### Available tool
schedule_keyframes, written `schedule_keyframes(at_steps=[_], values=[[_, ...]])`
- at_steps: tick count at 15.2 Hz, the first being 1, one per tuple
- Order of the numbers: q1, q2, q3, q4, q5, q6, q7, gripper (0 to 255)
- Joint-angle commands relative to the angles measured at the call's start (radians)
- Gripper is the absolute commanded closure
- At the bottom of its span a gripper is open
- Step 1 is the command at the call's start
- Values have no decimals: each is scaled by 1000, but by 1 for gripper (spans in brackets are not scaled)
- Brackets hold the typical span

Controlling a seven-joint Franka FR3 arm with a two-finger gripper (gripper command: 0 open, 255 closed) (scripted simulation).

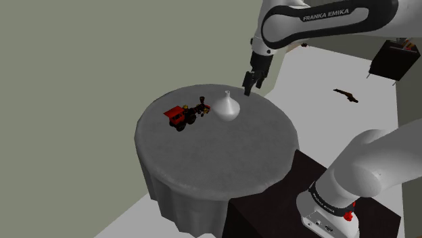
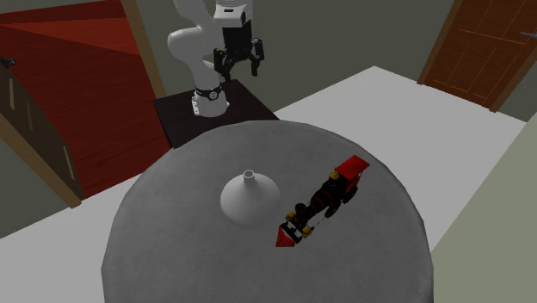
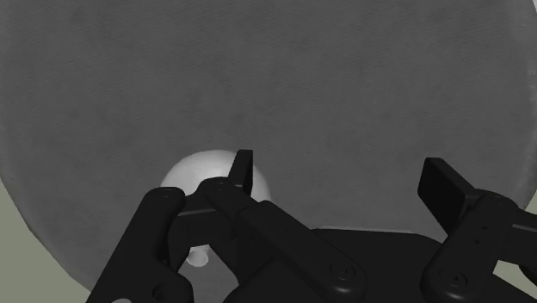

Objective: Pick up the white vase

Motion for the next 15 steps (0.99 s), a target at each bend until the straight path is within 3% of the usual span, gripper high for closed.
schedule_keyframes(at_steps=[1, 8, 15], values=[[-5, 78, -10, 40, -5, 38, -15, 0], [-27, 342, -47, 203, -9, 135, -79, 0], [-52, 611, -70, 429, 6, 173, -139, 0]])
